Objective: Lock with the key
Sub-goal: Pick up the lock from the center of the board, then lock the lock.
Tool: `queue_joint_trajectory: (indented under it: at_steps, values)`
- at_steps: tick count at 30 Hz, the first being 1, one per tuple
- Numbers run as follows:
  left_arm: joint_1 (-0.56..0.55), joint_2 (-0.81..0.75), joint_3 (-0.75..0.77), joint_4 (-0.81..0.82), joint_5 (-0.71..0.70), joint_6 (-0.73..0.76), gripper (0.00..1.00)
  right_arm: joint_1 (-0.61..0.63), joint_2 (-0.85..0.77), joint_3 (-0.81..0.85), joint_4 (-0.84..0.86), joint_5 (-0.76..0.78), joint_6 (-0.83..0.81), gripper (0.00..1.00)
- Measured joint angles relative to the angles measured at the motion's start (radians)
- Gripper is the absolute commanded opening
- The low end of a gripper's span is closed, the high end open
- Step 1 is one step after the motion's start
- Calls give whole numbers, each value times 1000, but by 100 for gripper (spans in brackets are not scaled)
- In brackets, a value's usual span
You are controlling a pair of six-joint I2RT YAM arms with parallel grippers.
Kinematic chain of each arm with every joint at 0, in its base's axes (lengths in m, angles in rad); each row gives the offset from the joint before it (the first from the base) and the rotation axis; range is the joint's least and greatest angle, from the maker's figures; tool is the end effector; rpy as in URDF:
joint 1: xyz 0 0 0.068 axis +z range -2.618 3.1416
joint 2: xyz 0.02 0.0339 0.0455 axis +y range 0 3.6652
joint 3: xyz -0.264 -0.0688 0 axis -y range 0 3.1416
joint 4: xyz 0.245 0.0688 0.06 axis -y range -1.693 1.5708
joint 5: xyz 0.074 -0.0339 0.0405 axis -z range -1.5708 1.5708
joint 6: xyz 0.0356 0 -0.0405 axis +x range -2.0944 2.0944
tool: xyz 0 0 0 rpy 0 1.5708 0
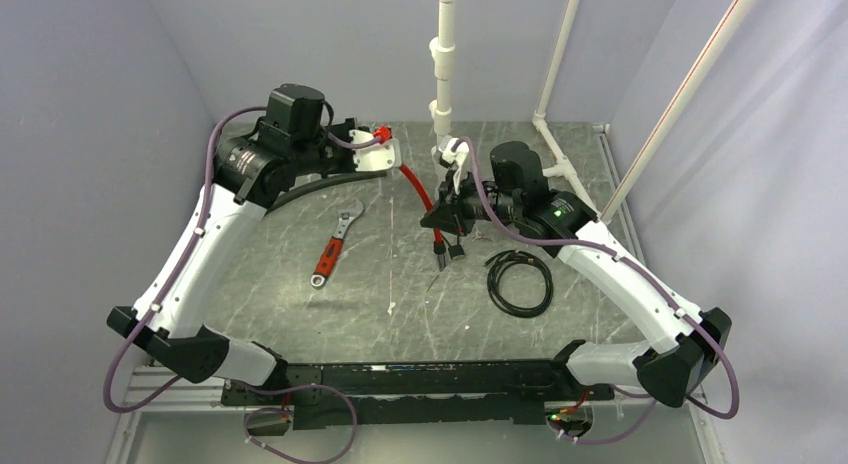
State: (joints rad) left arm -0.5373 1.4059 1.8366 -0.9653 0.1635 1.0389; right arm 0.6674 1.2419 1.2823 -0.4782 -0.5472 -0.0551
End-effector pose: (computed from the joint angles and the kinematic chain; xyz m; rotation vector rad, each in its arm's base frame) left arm 0.2274 -0.1422 0.4751 1.5565 1.4100 0.1303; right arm 0.2019 0.1827 0.3889 -1.0578 1.7731 0.9335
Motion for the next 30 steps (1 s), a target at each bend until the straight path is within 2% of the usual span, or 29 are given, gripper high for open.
queue_joint_trajectory:
  at_steps: [10, 14, 16, 19, 26, 30]
  values:
    - [2, -10, -40, 70, -11, -240, 2, -1, -35, 14, 28, 117, -10, 0]
    - [6, -65, -119, 129, 27, -361, 30, -18, -142, -40, 122, 64, -5, 0]
    - [13, -84, -128, 144, 61, -423, 49, -24, -170, -44, 152, 37, 2, 0]
    - [61, -117, -129, 165, 116, -525, 63, -44, -192, -44, 203, 7, 19, 0]
    - [226, -197, -211, 201, 206, -682, 77, -122, -192, -42, 273, -29, 72, 0]
    - [321, -228, -312, 229, 225, -733, 78, -143, -192, -34, 294, -43, 95, 0]
